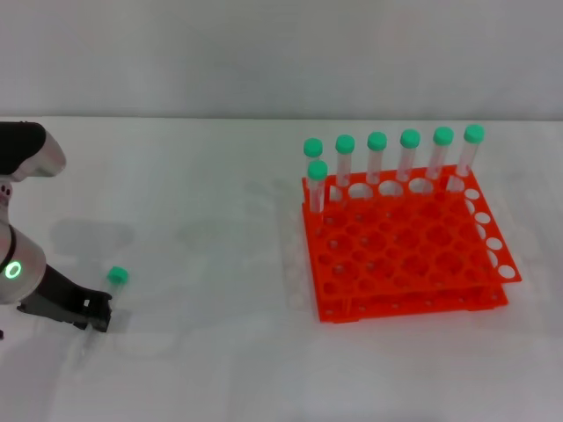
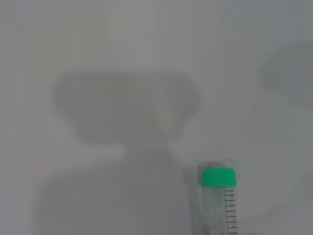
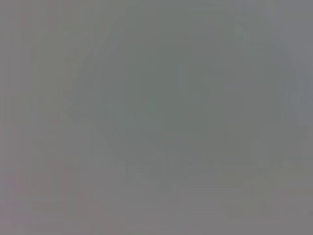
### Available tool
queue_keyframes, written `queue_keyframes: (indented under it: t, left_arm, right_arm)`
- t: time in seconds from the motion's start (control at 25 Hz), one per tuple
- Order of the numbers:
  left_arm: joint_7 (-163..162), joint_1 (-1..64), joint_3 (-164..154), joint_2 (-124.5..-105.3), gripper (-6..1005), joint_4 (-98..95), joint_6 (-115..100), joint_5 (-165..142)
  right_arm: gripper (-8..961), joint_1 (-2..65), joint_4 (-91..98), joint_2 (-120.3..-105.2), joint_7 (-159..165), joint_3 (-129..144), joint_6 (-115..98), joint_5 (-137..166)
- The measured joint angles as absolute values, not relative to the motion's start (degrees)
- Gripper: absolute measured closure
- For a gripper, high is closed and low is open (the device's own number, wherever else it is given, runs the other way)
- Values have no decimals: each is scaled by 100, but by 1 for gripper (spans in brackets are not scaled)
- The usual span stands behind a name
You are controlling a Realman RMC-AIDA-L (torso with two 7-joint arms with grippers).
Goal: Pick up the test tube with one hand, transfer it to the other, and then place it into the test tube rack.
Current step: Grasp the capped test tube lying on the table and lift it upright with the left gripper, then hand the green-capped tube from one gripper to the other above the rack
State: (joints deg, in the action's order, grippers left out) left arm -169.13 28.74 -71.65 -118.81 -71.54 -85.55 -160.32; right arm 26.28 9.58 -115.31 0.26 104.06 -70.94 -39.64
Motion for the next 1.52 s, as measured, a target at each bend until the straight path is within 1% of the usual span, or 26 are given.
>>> queue_keyframes:
  t: [0.08,0.2,0.44,0.64,0.92,1.04,1.32,1.4,1.52]
  left_arm:
    - [-16910,2877,-7114,-11885,769,-7099,-8548,-16028]
    - [-16933,2836,-7073,-11903,817,-7275,-8550,-16083]
    - [-16963,2869,-7140,-11911,817,-7871,-8472,-16086]
    - [-16963,3004,-7301,-11910,817,-7842,-8249,-16193]
    - [-17003,3014,-8210,-11913,817,-7870,-6654,-16226]
    - [-16912,3012,-8622,-11909,817,-7821,-5877,-16222]
    - [-16413,2881,-9121,-11913,817,-7595,-4091,-16231]
    - [-16288,2851,-9282,-11914,817,-7500,-3631,-16231]
    - [-16190,2839,-9501,-11916,817,-7384,-3096,-16234]
  right_arm:
    - [91,2628,957,-11531,26,10406,-7094,-3964]
    - [91,2628,957,-11531,26,10406,-7093,-3965]
    - [92,2628,958,-11531,26,10406,-7095,-3964]
    - [92,2628,1002,-11531,35,10406,-7109,-3970]
    - [92,2610,1217,-11525,534,10499,-7111,-3860]
    - [93,2596,1257,-11493,1238,10512,-7123,-3512]
    - [93,2618,1257,-11302,2928,10497,-7266,-2644]
    - [93,2637,1257,-11270,3336,10496,-7294,-2457]
    - [93,2680,1262,-11262,3735,10495,-7349,-2278]
